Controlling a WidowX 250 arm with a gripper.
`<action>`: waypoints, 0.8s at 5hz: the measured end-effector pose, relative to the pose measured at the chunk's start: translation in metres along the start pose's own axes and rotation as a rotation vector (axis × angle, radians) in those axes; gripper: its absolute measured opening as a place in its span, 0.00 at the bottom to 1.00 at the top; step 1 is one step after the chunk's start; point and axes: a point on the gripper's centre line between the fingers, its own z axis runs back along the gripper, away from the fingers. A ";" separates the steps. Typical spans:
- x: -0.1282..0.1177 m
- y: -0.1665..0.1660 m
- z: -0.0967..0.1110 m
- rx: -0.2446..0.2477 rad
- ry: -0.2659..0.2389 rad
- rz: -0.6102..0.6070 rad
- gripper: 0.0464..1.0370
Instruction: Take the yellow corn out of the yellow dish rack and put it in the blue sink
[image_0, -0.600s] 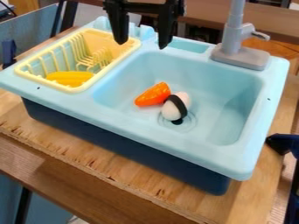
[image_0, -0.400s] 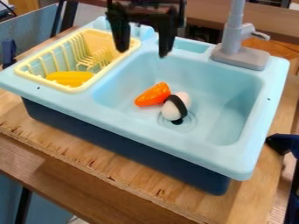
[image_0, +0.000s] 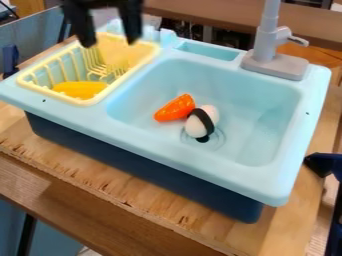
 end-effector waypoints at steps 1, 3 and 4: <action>-0.004 0.015 0.004 0.047 -0.034 0.116 0.96; -0.015 0.043 -0.007 0.173 -0.316 0.598 0.96; -0.007 0.052 -0.009 0.199 -0.439 0.852 0.96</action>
